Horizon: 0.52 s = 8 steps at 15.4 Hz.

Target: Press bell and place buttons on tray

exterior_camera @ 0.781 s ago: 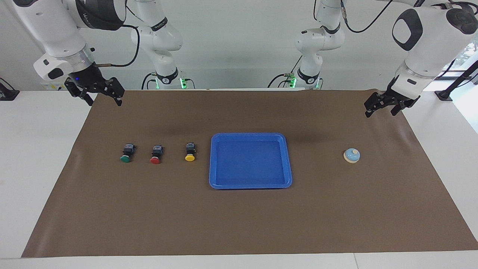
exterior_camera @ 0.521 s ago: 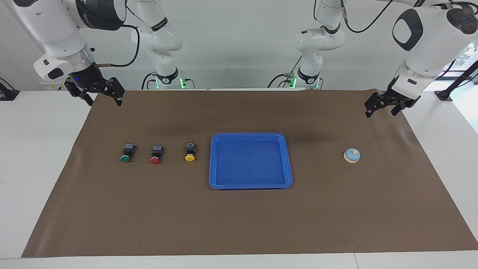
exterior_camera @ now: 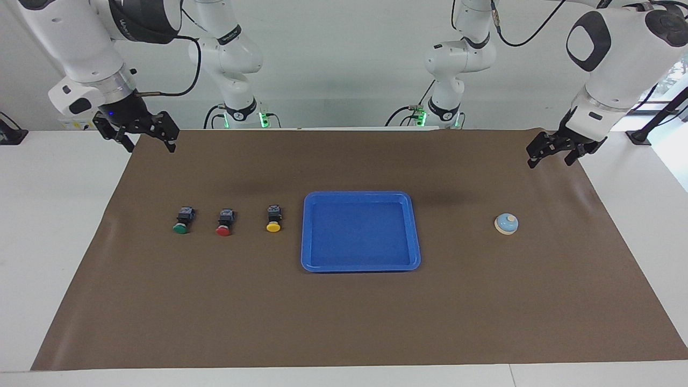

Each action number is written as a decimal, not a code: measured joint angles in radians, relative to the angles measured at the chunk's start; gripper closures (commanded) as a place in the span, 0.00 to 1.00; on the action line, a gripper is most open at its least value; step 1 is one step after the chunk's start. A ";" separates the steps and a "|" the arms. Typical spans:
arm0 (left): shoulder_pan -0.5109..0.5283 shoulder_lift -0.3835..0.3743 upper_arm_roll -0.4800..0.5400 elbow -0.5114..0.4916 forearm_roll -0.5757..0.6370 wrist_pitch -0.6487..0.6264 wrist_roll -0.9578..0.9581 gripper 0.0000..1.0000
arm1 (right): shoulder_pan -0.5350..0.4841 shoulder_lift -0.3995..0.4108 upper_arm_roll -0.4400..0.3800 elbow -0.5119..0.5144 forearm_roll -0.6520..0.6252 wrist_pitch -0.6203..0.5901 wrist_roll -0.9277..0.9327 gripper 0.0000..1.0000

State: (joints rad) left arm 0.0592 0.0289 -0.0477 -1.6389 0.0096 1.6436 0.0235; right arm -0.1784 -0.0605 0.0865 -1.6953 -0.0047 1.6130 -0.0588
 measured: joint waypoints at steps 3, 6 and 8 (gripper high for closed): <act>0.003 -0.002 0.002 -0.011 0.000 0.000 -0.001 1.00 | 0.000 0.000 0.000 0.000 0.000 0.000 0.000 0.00; 0.019 -0.016 0.005 -0.064 0.000 0.031 -0.002 1.00 | 0.000 0.000 0.000 0.000 0.000 0.000 0.000 0.00; 0.027 -0.025 0.005 -0.116 0.000 0.085 -0.002 1.00 | 0.000 0.000 0.000 0.000 0.000 0.000 0.000 0.00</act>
State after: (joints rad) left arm 0.0865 0.0037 -0.0429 -1.7544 0.0096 1.7288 0.0216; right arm -0.1784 -0.0605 0.0865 -1.6953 -0.0047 1.6130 -0.0588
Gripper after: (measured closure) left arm 0.903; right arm 0.000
